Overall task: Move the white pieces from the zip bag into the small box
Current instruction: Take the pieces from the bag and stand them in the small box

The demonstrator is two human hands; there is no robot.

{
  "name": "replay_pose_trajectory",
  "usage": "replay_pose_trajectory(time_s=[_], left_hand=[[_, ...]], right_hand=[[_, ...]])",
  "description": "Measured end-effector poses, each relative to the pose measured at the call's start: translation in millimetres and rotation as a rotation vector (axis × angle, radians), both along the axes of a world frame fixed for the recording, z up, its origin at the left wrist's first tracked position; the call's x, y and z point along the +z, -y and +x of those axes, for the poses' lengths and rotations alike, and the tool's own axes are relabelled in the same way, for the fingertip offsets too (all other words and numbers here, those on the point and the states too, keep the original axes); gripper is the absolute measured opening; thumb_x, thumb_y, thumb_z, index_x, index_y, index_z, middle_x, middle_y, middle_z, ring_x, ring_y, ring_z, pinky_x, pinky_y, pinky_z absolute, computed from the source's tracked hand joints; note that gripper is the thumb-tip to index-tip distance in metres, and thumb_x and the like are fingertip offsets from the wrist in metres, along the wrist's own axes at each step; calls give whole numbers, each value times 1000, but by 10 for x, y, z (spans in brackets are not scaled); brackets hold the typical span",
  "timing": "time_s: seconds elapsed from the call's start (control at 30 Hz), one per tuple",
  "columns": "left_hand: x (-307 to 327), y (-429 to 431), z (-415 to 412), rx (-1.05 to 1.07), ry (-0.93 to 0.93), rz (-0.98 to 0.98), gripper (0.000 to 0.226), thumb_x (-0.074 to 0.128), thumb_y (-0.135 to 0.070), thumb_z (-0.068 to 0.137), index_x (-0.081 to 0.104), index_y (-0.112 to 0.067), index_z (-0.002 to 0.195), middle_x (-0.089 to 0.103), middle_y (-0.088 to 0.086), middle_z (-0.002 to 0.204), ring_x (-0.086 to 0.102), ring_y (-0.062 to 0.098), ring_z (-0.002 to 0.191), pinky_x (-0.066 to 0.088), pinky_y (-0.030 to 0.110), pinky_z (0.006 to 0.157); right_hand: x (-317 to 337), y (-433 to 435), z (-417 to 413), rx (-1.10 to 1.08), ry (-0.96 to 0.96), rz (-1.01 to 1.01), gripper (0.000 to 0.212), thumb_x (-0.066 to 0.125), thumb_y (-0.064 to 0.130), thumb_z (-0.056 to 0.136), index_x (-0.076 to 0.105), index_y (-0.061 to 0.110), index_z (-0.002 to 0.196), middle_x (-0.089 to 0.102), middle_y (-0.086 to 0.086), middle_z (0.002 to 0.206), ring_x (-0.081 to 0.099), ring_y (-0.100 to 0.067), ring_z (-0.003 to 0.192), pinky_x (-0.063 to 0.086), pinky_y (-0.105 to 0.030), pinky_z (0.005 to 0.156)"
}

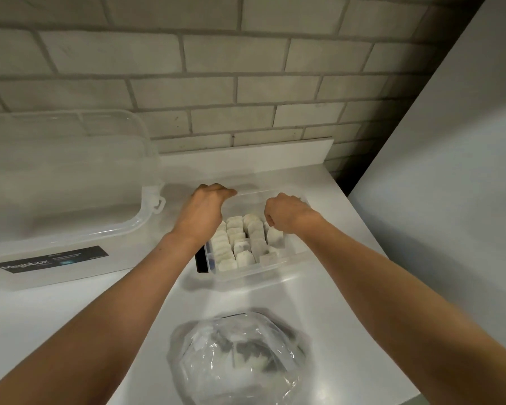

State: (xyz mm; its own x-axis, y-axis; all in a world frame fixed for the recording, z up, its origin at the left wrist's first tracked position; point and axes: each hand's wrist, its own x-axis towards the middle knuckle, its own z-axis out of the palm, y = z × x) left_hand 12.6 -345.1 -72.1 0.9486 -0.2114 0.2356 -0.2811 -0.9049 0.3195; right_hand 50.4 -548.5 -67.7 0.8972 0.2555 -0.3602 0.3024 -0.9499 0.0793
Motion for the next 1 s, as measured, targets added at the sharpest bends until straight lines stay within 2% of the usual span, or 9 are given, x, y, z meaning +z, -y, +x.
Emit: replay_pose_trajectory(time_s=[0.23,0.33,0.47,0.57,0.67,0.73,0.8,0.9,1.0], left_hand=[[-36,-38,15,-13,9,-22,78,46,25,74,65,-19,136,68,6,133,62,33,113,55,42,89],[-57,-39,14,-18,13,-27,77,46,24,76,65,-19,136,68,6,132,62,33,113,55,43,90],[-37,-47,9,-45,0,-24,73,46,22,79,63,-18,138,66,7,134,62,33,114,55,45,90],[50,-48,-80,-81,-27,-84,59,50,12,90,59,-17,141,59,9,141,60,33,122,53,44,99],[243,-69,-398,-78,34,-197,44,56,-11,99,57,-19,142,55,5,140,56,25,126,45,29,104],[401,-98,-781,-37,137,-326,34,62,-21,99,63,-20,133,60,-2,124,61,15,109,42,15,96],[483,-109,-1271,-8,187,-464,21,70,-24,96,69,-20,116,62,-7,103,61,3,85,41,7,82],[247,-83,-1969,-27,22,-498,12,75,-32,92,69,-22,91,62,-12,78,59,10,65,47,14,65],[-249,-54,-2369,-114,-233,-227,24,58,-49,95,68,-29,89,64,-13,82,64,7,71,54,29,64]], right_hand=[[-145,-33,10,1,107,-26,33,53,-9,92,62,8,119,58,-14,115,58,-32,98,54,-41,87],[-202,-35,-17,23,134,-62,29,55,-2,98,60,7,126,58,-16,122,61,-35,112,51,-40,86],[-10,17,-79,-20,168,-3,31,55,6,100,60,9,131,59,-17,123,61,-38,110,52,-40,89],[360,193,-311,-128,283,252,27,62,17,99,69,15,125,70,-13,121,65,-35,109,54,-41,94],[733,308,-1020,-197,459,673,18,74,17,93,78,20,111,79,7,99,74,-9,90,58,-27,88],[853,267,-1608,-216,367,935,14,77,17,91,80,24,103,78,17,90,73,2,83,55,-12,80],[744,164,-2060,-190,146,1043,13,78,16,91,81,25,100,78,21,90,74,2,84,54,-10,78],[293,-7,-2478,-63,-72,790,14,67,22,97,79,28,101,77,14,89,71,-7,80,52,-20,76],[-241,-44,-2664,2,-46,459,26,53,20,99,72,32,112,74,3,92,67,-24,84,49,-34,73]])
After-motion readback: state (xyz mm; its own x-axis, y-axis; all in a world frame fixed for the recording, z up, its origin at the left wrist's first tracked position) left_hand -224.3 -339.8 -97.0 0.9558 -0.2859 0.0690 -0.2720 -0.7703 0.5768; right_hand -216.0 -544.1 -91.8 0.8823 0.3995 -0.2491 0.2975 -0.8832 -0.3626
